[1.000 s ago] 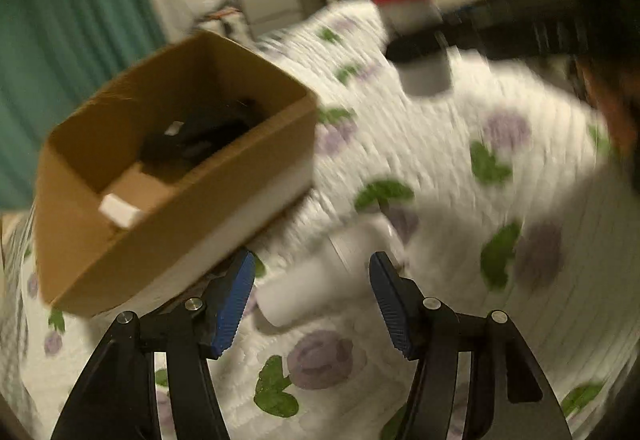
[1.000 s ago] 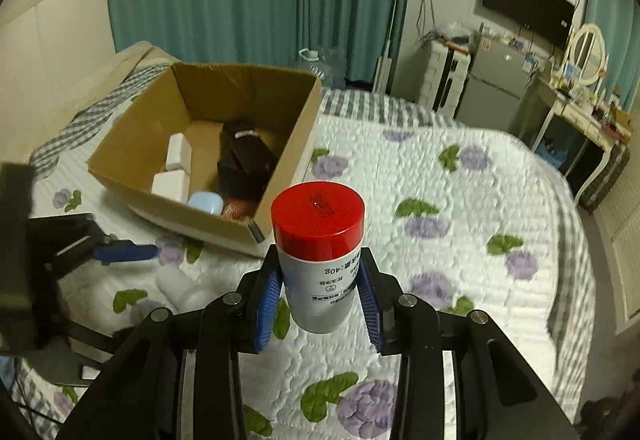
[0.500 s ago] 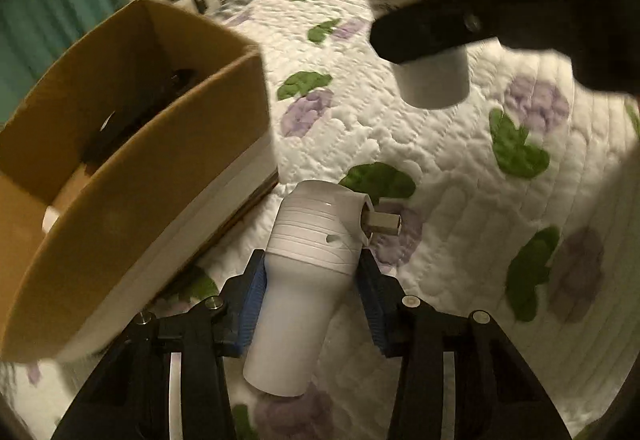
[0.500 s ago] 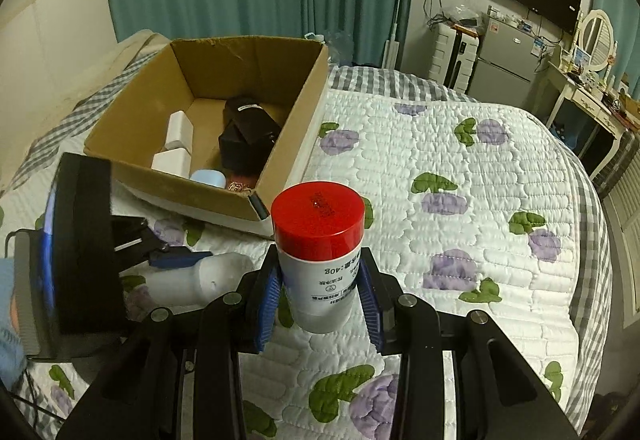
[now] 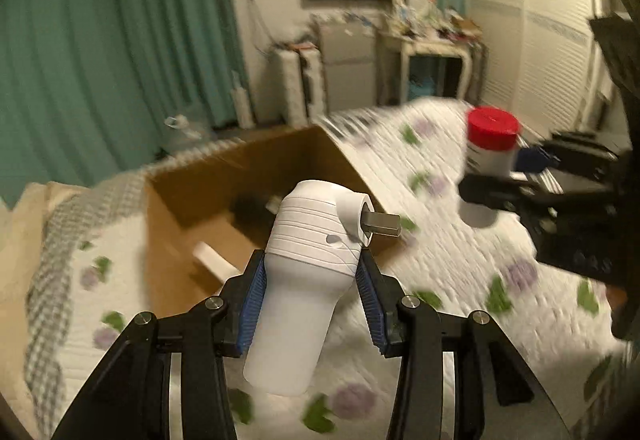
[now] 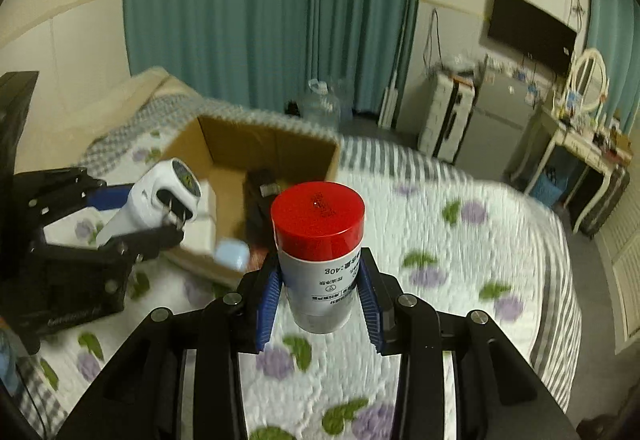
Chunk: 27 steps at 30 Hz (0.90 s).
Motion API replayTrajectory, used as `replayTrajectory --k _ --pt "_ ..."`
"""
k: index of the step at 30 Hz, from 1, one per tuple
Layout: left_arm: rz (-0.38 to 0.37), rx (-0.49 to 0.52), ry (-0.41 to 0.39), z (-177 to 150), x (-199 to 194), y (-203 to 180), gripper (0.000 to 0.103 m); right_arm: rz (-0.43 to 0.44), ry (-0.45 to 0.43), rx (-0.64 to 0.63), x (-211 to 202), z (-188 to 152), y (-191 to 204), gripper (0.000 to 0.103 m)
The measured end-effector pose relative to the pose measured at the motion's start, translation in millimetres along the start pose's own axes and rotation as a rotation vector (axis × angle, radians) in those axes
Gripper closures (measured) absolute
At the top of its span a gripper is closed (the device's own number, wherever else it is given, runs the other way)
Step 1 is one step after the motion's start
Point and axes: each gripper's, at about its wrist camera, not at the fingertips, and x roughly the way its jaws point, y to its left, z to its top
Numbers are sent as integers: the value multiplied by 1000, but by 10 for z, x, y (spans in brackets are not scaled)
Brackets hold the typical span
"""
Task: Organize rigid objects
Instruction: 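Drop the white device into the box with the left gripper while the right holds the bottle above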
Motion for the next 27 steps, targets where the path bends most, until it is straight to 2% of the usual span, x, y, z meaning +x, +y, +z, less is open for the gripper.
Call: replayTrajectory --k 3,4,7,12,15,16,17,22,27 --pt "43 -45 -25 181 34 238 58 15 -25 -17 83 222 71 67" --pt "58 -48 -26 230 105 211 58 20 -28 -18 124 269 85 67" --pt "97 -65 -5 279 335 339 58 35 -20 -18 354 382 139 67" --pt "105 -85 46 176 670 449 57 63 12 -23 690 341 240 67" --pt "109 -90 45 57 783 473 54 74 52 -36 864 248 259 67" --pt "127 -93 39 45 803 479 48 74 61 -39 902 233 267 67" --pt "146 -99 30 48 801 476 43 73 68 -42 929 218 272 67" --pt "169 -150 3 79 736 605 42 69 70 -48 921 220 267 67" --pt "200 -197 -42 82 464 760 39 62 106 -81 937 289 358 67"
